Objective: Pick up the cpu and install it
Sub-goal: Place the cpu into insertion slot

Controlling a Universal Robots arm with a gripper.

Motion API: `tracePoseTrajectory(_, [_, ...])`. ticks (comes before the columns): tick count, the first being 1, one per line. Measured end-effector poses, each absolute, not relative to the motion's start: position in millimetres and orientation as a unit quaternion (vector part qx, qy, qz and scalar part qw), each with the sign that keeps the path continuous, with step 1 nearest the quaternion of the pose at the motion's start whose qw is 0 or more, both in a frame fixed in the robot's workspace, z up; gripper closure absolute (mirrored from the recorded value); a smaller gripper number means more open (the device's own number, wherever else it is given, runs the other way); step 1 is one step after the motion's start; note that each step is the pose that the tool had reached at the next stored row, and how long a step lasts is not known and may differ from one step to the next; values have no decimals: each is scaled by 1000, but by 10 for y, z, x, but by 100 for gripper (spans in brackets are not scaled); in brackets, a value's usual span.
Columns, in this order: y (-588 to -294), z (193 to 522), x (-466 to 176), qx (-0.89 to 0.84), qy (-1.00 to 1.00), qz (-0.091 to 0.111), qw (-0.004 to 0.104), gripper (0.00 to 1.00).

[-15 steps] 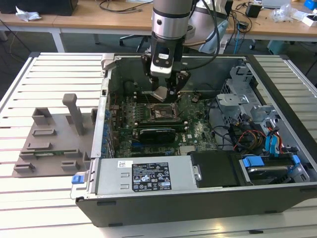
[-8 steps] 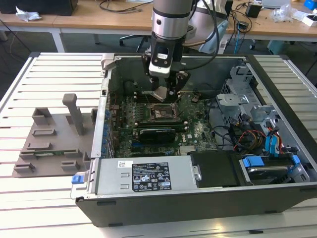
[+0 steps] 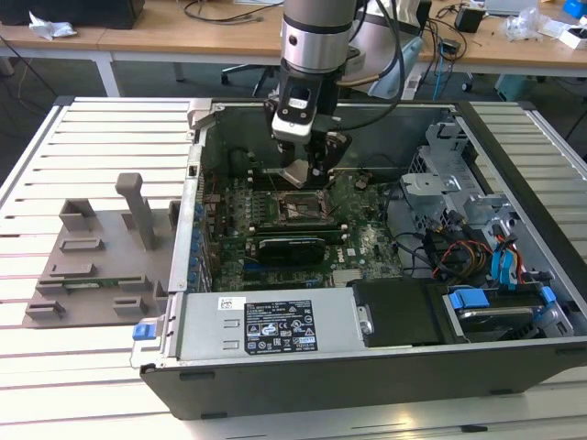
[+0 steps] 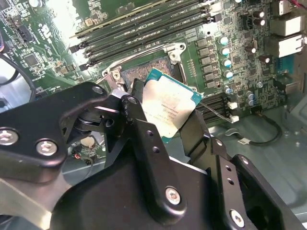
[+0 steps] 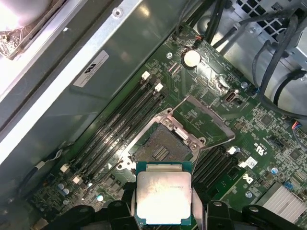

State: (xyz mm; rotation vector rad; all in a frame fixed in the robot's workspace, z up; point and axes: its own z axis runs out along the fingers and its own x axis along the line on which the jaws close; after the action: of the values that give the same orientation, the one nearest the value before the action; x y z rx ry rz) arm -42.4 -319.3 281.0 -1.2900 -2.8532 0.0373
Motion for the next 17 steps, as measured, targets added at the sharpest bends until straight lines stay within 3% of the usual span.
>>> tracePoseTrajectory(17, [-3193,2810,-424,-477,-879,12,6,45])
